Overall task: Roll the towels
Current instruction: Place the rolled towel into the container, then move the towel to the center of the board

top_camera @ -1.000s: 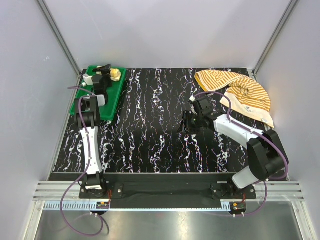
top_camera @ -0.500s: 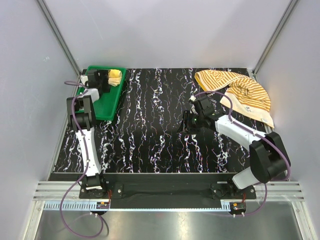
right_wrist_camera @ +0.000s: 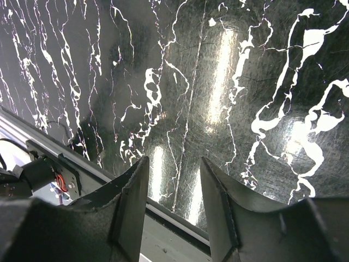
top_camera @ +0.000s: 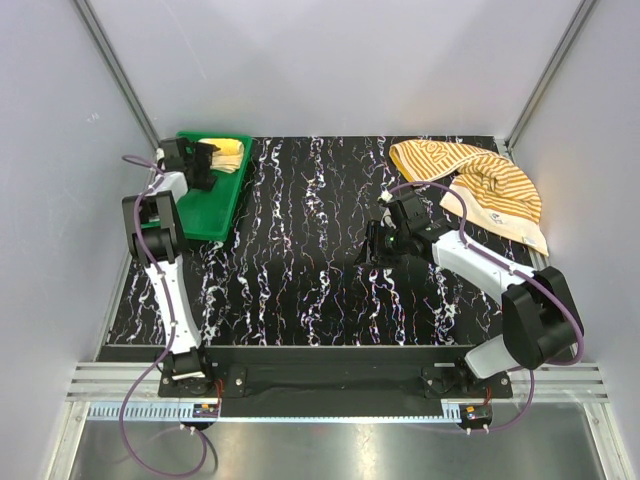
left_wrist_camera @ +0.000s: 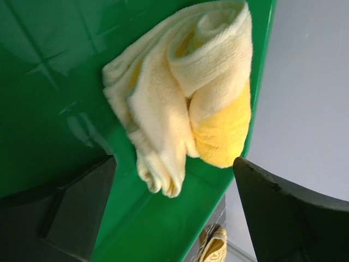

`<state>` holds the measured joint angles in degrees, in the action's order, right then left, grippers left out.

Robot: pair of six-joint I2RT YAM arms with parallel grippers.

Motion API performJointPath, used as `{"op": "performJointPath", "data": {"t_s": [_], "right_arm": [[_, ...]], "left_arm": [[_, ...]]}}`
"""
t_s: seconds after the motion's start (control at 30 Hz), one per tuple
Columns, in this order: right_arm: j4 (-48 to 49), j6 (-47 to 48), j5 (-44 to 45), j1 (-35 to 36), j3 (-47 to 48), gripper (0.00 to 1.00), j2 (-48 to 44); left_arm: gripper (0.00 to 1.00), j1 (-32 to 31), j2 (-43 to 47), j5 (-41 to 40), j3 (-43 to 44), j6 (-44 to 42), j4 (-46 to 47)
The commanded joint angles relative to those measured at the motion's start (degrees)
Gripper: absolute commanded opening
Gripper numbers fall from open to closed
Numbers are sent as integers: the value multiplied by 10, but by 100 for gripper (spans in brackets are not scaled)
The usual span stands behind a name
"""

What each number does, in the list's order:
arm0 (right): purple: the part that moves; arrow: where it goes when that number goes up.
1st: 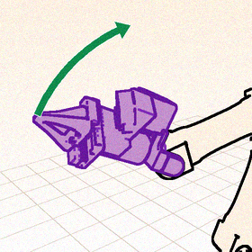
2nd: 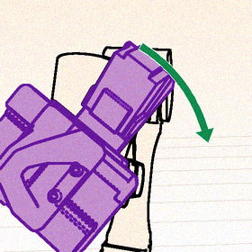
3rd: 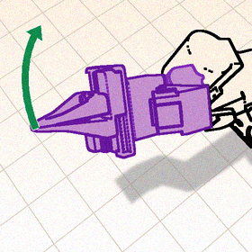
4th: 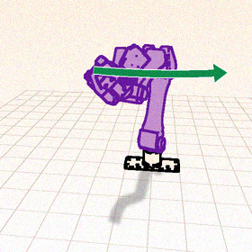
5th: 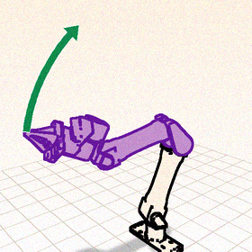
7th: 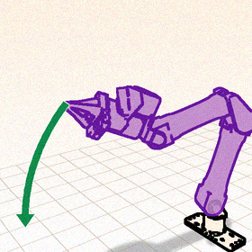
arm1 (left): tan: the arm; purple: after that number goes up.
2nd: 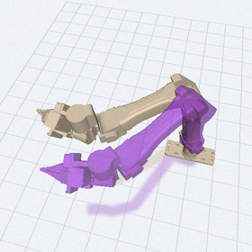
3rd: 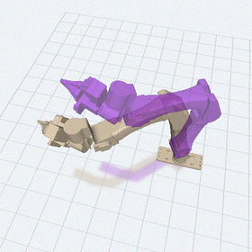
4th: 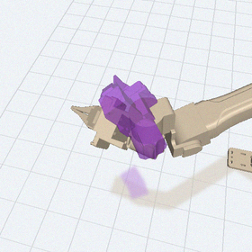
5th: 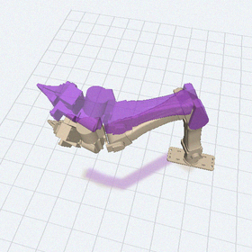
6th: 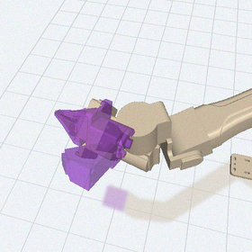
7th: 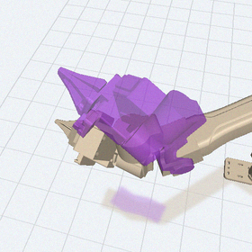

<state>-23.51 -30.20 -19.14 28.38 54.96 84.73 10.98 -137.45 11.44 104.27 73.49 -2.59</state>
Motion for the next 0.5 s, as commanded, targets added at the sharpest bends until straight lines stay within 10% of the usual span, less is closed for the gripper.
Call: {"op": "performJointPath", "data": {"t_s": [0.0,0.47], "right_arm": [[-2,9,-3,-3,21,49,-11],[-120,48,12,-125,196,53,59]], "left_arm": [[99,10,46,10,-26,-51,-51],[99,12,247,40,-146,-166,-39]]}}
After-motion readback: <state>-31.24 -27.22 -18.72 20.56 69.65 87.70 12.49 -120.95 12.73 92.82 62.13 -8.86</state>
